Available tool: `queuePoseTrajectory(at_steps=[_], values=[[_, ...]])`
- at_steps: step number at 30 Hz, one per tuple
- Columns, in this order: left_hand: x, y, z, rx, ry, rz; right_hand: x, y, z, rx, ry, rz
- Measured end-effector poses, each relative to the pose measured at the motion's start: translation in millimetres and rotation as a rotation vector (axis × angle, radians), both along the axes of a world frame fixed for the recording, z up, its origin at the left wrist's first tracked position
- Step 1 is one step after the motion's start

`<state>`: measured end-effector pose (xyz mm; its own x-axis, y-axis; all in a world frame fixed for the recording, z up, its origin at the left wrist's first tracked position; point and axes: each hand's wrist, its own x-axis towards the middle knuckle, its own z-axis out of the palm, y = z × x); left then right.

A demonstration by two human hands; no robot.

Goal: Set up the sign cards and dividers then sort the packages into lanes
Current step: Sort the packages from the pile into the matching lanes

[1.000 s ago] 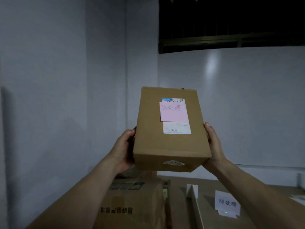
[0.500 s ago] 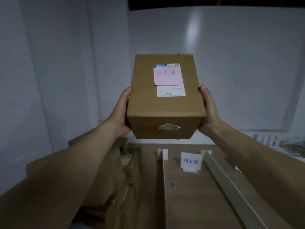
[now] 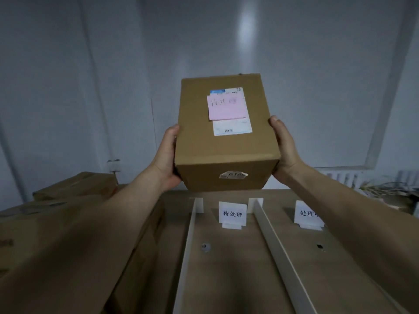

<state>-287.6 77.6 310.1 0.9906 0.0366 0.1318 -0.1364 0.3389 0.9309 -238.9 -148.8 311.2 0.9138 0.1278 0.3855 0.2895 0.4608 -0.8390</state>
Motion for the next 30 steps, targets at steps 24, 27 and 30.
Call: queuePoseTrajectory(at_steps=[24,27,30], values=[[168.6,28.0,-247.9,0.104,0.482,0.029,144.3,20.4,-253.2,-0.198,0.654,-0.104],[185.5,34.0,-280.6,0.126,0.586,0.010,161.4,26.9,-286.6,-0.207,0.730,-0.091],[199.7,39.4,-306.6,0.162,0.644,-0.015,175.1,34.1,-315.9,-0.250,0.775,-0.067]])
